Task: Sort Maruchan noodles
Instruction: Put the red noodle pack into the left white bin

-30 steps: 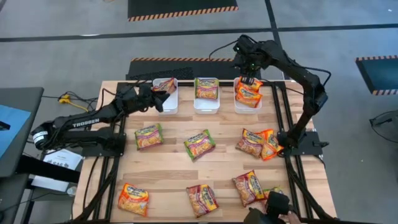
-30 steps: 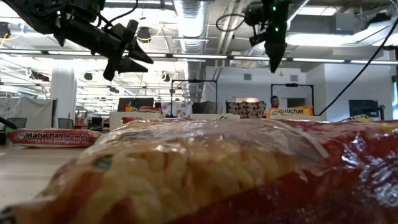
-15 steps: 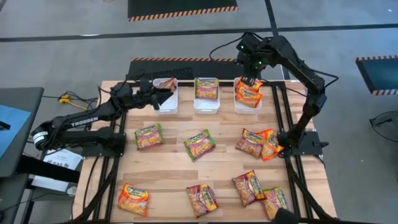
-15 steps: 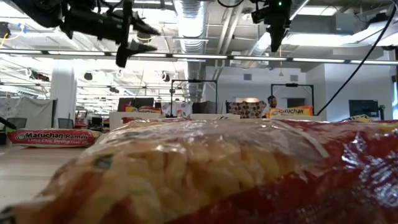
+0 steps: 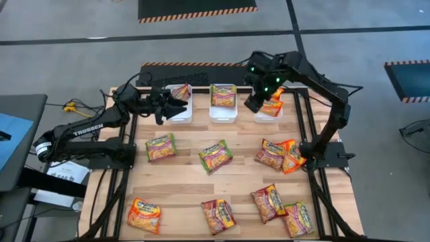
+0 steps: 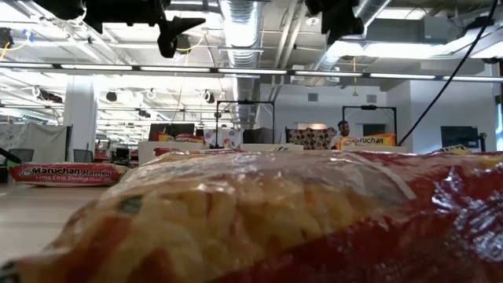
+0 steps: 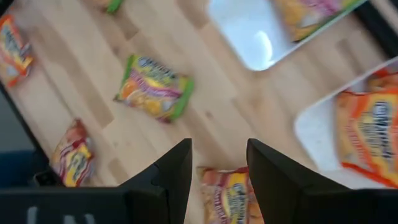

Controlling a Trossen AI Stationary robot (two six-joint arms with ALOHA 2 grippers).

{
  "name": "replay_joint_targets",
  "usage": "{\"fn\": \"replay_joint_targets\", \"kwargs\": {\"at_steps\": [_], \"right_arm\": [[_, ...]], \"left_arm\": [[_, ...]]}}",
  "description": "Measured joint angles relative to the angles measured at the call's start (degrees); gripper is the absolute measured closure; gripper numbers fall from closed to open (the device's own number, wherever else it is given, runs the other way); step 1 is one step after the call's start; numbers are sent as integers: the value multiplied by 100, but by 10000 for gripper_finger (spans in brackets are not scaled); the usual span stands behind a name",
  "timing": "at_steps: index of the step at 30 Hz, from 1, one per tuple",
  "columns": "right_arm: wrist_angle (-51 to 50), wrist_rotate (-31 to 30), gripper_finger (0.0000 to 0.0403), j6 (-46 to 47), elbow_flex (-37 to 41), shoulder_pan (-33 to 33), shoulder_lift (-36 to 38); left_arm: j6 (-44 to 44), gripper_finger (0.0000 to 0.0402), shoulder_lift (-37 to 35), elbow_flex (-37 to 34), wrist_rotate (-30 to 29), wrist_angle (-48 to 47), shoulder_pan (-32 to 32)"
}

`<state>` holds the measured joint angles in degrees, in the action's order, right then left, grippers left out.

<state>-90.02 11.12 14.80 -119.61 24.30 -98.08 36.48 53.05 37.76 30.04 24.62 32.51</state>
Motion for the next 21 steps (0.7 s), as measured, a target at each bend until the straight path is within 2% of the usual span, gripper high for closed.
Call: {"fn": "replay_joint_targets", "kwargs": {"at_steps": [8, 15, 21], "right_arm": [[6, -262, 226, 807, 230, -1172, 220], [-9, -802, 226, 2607, 1447, -2228, 916], [63, -873, 226, 4373, 2552, -3108, 1496]], "left_arm": [[174, 205, -23, 2, 671, 2, 0], [174, 205, -23, 2, 878, -47, 0], [173, 205, -23, 2, 885, -198, -2]]}}
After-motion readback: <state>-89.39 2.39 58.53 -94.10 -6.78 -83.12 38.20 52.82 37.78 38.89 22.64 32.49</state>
